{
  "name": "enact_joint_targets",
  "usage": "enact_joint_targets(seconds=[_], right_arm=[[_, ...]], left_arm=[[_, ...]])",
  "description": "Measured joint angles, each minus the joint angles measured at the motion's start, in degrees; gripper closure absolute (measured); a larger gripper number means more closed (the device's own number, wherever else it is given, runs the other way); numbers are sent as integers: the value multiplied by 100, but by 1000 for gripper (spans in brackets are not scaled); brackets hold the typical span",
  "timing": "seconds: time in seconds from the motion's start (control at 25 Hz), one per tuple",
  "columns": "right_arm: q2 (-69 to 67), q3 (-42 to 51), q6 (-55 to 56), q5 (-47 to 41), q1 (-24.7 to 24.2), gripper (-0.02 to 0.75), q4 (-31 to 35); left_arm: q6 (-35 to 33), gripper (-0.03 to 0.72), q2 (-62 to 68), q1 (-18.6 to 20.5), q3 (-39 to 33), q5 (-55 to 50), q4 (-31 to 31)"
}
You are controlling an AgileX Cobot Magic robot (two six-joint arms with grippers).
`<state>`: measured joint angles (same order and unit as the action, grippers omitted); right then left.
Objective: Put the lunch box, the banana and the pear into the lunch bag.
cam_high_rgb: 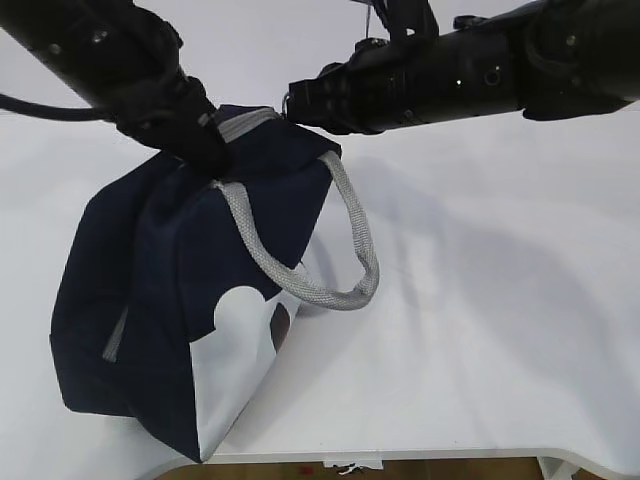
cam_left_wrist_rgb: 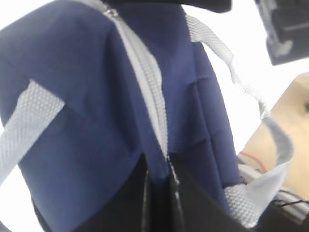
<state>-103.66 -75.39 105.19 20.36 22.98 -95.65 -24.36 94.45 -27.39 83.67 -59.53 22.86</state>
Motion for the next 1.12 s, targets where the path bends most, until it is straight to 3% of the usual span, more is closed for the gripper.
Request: enact_joint_targets(seconds=[0.28,0.48,1.12], right_arm=[[124,-242,64,-236,0,737,-474],[221,-477,684,-279,0,737,-942],[325,-510,892,-425,-75,737,-968]], left_arm=[[-594,676,22,0,429,0,-58],[-755,676,35,0,682,-86,-118],[-1190,676,91,0,813,-272,-99]])
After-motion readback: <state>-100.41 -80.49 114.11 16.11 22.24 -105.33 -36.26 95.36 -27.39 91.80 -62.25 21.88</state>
